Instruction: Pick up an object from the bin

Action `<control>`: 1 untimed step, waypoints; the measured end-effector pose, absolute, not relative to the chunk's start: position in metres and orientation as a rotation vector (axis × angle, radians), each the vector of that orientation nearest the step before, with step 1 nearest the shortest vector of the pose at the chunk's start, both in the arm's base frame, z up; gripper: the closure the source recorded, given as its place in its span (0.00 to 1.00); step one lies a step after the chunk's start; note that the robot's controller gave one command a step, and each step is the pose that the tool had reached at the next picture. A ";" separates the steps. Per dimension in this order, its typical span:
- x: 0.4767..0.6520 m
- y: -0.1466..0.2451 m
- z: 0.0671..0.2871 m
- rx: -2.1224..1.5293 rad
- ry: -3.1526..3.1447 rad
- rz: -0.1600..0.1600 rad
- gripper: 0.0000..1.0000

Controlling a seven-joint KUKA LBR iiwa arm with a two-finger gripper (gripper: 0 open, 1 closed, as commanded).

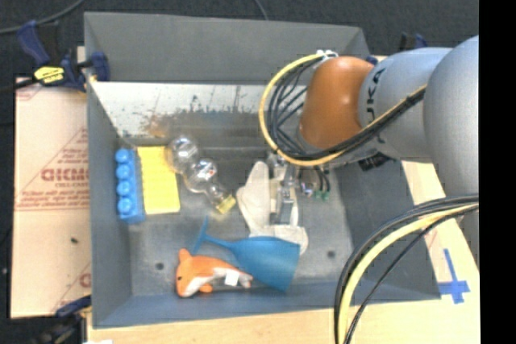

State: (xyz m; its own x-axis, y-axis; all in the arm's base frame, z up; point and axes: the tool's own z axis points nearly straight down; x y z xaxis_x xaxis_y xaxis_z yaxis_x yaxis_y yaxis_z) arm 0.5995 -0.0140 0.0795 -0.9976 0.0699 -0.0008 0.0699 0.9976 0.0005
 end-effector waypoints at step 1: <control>0.585 0.001 0.085 -0.166 3.134 -0.004 1.00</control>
Offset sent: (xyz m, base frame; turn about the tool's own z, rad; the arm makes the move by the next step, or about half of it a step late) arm 0.0000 0.0000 0.0000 0.0000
